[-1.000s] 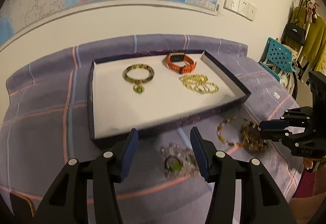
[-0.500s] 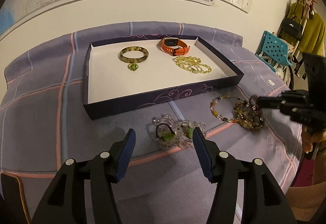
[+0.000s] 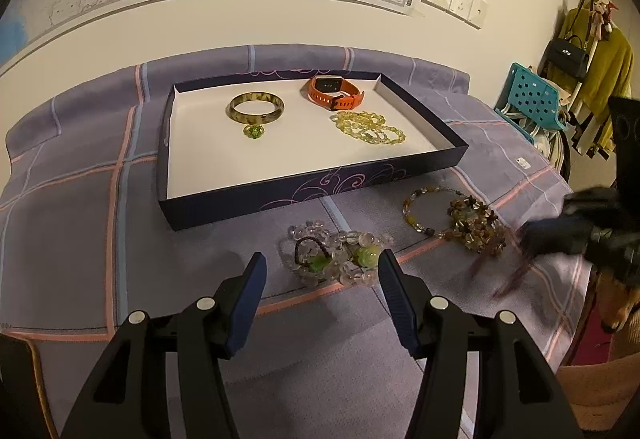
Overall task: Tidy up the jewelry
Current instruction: 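Grasp the multicolour amber bead necklace beside the tray with the right gripper, then lift the amber bead necklace up with the right gripper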
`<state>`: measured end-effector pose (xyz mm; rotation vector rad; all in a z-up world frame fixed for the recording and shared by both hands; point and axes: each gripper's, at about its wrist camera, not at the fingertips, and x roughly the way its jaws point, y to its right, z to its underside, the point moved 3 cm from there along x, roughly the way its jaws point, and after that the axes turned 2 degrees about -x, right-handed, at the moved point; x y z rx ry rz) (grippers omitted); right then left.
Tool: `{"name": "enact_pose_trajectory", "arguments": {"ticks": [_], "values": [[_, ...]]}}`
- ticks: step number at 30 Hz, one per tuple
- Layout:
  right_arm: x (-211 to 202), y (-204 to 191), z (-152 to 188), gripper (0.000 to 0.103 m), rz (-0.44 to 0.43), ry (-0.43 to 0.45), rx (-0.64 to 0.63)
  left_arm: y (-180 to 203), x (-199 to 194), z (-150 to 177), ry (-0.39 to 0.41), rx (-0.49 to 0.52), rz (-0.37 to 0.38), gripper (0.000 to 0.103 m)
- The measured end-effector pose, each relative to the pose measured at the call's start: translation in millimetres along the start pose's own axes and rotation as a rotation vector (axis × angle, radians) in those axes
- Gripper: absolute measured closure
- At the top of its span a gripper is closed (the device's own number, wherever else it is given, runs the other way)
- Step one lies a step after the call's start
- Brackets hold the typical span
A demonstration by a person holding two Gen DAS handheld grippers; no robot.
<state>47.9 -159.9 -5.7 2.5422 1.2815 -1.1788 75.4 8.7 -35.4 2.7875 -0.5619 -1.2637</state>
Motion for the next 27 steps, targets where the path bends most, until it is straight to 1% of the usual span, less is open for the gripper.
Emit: {"name": "enact_pose_trajectory", "arguments": {"ticks": [1,2,3,5,7,9,10,11,13,14,15,16,18,20,21,22,24,27], "values": [[3.7,0.0,1.7,0.068,0.011,-0.003,0.006,0.0,-0.1,0.7,-0.001,-0.002,0.001,0.047],[5.3,1.6,2.7,0.066,0.029,-0.002,0.010,-0.3,-0.6,1.4,-0.002,-0.002,0.003,0.047],[5.5,4.3,3.6,0.067,0.052,-0.004,0.008,-0.1,-0.8,2.2,-0.003,-0.003,0.003,0.047],[2.8,16.4,6.2,0.067,0.142,-0.004,0.022,0.0,-0.8,4.5,-0.005,0.000,0.006,0.047],[4.0,28.3,10.6,0.067,0.193,-0.025,0.047,-1.0,0.5,6.3,-0.010,-0.005,0.008,0.047],[10.9,34.2,16.7,0.068,0.262,-0.064,0.029,-1.5,2.3,7.4,-0.016,-0.010,0.011,0.047],[14.7,36.0,19.8,0.069,0.281,-0.082,0.017,-1.9,3.4,7.5,-0.018,-0.013,0.011,0.047],[20.1,36.4,22.6,0.073,0.296,-0.102,0.005,-1.8,4.7,7.8,-0.022,-0.017,0.013,0.047],[26.6,34.8,26.1,0.074,0.320,-0.110,-0.031,-0.5,6.1,8.7,-0.026,-0.017,0.015,0.047],[27.8,33.4,26.7,0.080,0.342,-0.114,-0.057,0.0,6.4,9.0,-0.027,-0.016,0.016,0.047],[28.8,32.9,26.8,0.089,0.371,-0.117,-0.076,0.9,6.5,9.4,-0.028,-0.014,0.017,0.047],[27.9,33.4,26.1,0.089,0.391,-0.116,-0.083,1.2,6.1,9.7,-0.029,-0.013,0.018,0.047],[20.2,37.5,25.0,0.090,0.357,-0.097,-0.050,1.2,5.5,10.2,-0.028,-0.013,0.016,0.047],[8.5,42.6,22.2,0.090,0.332,-0.061,-0.015,-0.1,4.0,10.5,-0.025,-0.017,0.018,0.047],[1.2,45.2,19.0,0.090,0.306,-0.037,0.013,-0.9,4.1,10.5,-0.024,-0.019,0.018,0.047],[-10.4,49.4,14.8,0.090,0.269,0.001,0.054,-1.7,3.4,10.7,-0.022,-0.020,0.019,0.047],[-30.0,56.4,7.6,0.091,0.224,0.063,0.109,-1.9,3.0,10.2,-0.019,-0.020,0.019,0.047],[-53.8,61.2,-3.9,0.091,0.168,0.147,0.160,-0.9,2.8,9.6,-0.018,-0.020,0.023,0.047]]}}
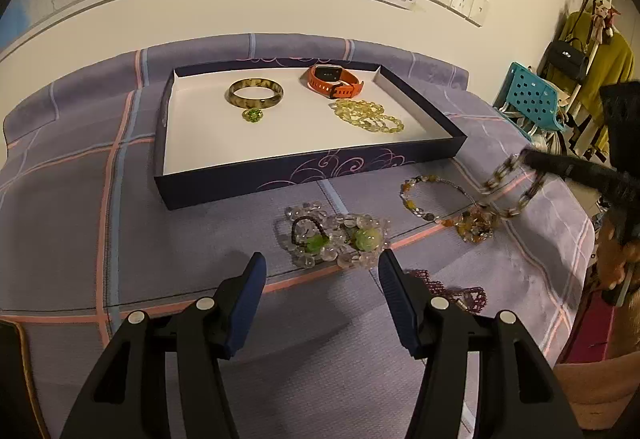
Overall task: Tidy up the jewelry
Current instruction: 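Lift the amber bead necklace up with the right gripper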
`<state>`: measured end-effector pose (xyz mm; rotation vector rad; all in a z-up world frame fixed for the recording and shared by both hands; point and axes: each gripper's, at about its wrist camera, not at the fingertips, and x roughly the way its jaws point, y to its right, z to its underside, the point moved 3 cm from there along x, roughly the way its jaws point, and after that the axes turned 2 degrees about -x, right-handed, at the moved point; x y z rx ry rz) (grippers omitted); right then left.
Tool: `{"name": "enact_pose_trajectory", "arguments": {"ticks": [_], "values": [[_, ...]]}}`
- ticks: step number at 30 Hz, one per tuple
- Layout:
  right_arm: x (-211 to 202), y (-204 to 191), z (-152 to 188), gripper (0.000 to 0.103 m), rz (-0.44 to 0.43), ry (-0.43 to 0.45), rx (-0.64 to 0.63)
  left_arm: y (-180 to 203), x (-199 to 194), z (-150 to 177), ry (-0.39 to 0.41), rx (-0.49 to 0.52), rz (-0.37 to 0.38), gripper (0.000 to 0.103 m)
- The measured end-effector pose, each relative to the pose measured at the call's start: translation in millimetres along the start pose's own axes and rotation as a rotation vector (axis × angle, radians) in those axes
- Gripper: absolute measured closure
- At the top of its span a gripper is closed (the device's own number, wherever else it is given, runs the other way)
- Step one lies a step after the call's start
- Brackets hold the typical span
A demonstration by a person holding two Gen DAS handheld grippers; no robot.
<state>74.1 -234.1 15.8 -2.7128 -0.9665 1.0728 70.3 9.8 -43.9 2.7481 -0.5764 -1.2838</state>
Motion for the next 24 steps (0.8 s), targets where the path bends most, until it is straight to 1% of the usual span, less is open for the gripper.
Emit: {"name": "enact_pose_trajectory", "arguments": {"ticks": [7,8,9,14,20,24], "values": [[-42.3,-3.9,-31.1,0.091,-0.105,0.155,0.051,7.2,-4.0,-1.5,0.012,0.022,0.012,0.047],[-46.1,-5.1,-34.3,0.091,-0.115,0.168,0.049,8.6,-4.4,-1.5,0.014,0.026,0.015,0.047],[-47.6,-6.7,-36.7,0.091,-0.106,0.175,0.041,10.3,-4.6,-1.5,0.015,0.032,0.016,0.047],[-37.5,-4.4,-31.4,0.091,-0.097,0.134,0.048,15.0,-3.6,-0.3,0.014,0.057,0.008,0.047],[-11.9,0.8,-12.4,0.091,-0.108,0.072,0.088,5.3,3.3,-0.9,-0.005,0.041,-0.030,0.048],[-0.7,3.3,-3.5,0.091,-0.122,0.045,0.109,0.8,9.7,-1.8,-0.023,0.038,-0.046,0.051]]}}
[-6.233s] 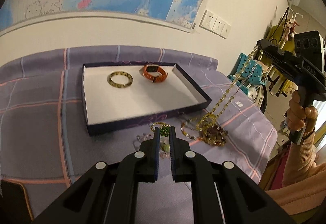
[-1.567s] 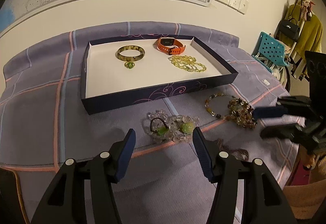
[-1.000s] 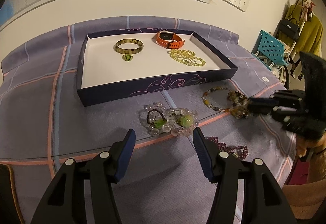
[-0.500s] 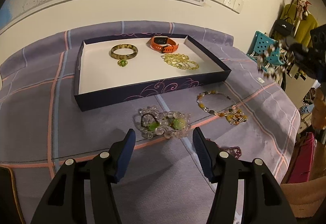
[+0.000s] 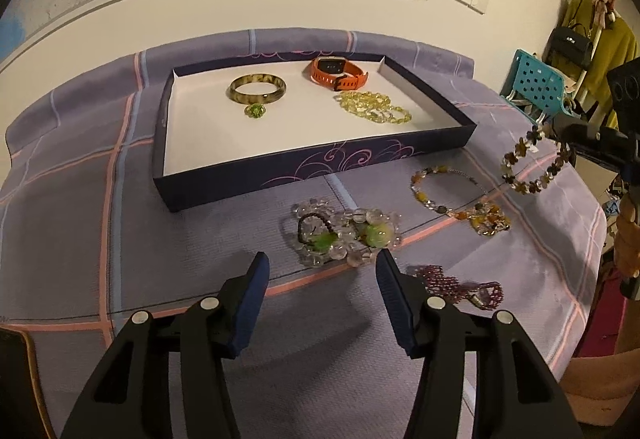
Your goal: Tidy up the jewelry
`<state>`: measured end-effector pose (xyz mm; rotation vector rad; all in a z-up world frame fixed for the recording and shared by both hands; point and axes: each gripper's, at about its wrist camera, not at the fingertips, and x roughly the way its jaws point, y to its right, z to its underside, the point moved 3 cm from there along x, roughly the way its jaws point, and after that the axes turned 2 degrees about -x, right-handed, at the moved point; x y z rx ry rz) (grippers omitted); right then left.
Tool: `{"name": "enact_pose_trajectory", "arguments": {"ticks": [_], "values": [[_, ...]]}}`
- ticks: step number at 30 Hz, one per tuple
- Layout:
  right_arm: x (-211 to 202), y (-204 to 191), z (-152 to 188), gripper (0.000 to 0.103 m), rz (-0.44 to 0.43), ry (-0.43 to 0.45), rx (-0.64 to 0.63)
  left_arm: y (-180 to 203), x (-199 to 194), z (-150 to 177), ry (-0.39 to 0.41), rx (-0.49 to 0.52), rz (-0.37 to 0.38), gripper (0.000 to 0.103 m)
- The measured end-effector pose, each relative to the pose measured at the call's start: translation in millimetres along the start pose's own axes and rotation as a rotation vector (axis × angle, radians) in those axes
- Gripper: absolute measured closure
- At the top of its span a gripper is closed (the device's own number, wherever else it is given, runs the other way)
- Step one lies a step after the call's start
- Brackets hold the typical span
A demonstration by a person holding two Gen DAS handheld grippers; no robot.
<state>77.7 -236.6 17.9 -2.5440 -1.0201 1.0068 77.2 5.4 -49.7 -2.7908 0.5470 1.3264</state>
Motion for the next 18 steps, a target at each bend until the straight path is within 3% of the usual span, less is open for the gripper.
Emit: {"name": "enact_pose_trajectory", "arguments": {"ticks": [4,9,16,18], "values": [[4.6,1.5,5.0,0.091,-0.009,-0.013,0.011,1.2,4.1,-4.0,-0.001,0.024,-0.008,0.055],[8.5,3.2,9.7,0.091,-0.021,-0.027,0.023,0.2,9.0,-7.7,-0.015,0.035,-0.024,0.082],[12.0,8.2,11.9,0.091,-0.021,-0.039,0.039,22.6,-9.8,10.7,-0.001,0.140,0.105,0.087],[13.1,8.9,12.2,0.091,-0.023,-0.040,0.042,24.0,-12.1,15.5,-0.003,0.157,0.098,0.088]]}}
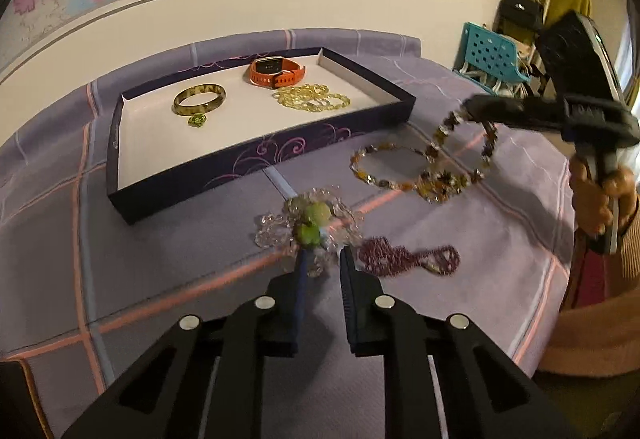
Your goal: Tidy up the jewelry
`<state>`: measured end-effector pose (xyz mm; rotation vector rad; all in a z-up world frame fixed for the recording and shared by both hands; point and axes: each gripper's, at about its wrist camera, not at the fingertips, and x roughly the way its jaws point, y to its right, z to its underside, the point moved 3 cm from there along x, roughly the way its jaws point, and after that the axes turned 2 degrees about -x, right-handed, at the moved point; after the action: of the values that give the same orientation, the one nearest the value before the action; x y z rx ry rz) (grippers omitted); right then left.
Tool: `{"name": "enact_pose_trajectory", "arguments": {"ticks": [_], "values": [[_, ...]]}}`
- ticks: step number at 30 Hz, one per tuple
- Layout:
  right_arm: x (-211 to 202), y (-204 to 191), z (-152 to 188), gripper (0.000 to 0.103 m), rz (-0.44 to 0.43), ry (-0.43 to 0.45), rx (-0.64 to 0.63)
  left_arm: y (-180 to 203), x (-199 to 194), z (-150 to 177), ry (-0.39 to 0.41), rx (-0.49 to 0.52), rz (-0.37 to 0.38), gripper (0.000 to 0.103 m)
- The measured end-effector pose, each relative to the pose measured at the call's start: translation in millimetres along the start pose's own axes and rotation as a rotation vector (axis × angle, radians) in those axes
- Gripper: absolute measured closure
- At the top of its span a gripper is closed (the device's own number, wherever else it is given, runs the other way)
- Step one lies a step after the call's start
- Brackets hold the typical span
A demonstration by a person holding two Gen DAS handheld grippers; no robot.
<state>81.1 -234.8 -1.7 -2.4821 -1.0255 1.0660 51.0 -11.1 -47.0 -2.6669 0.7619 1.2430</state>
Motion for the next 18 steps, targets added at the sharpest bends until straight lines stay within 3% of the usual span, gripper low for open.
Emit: {"name": "enact_pose_trajectory", "arguments": {"ticks": [3,11,14,18], "values": [[1.2,-0.1,0.9,0.091,-0.006,-0.005,0.001,-5.8,-0.4,0.5,0.001,-0.022,-0.009,0.083],[2.9,0.1,1.5,0.091,-0.008,-0.010,0.000,-7.4,2.8,-12.7,0.020,-0.017,-0.034,0.082],[2.6,0.7,1.9,0.091,-0.008,-0.012,0.001,-6.0,10.3,-15.1,0.000,-0.010,-0.041,0.095],[2.2,2.0,2.7,0.091,-0.008,-0.013,0.007,-1.9,14.0,-12.3,-0.015,0.016,-0.040,0.099]]}}
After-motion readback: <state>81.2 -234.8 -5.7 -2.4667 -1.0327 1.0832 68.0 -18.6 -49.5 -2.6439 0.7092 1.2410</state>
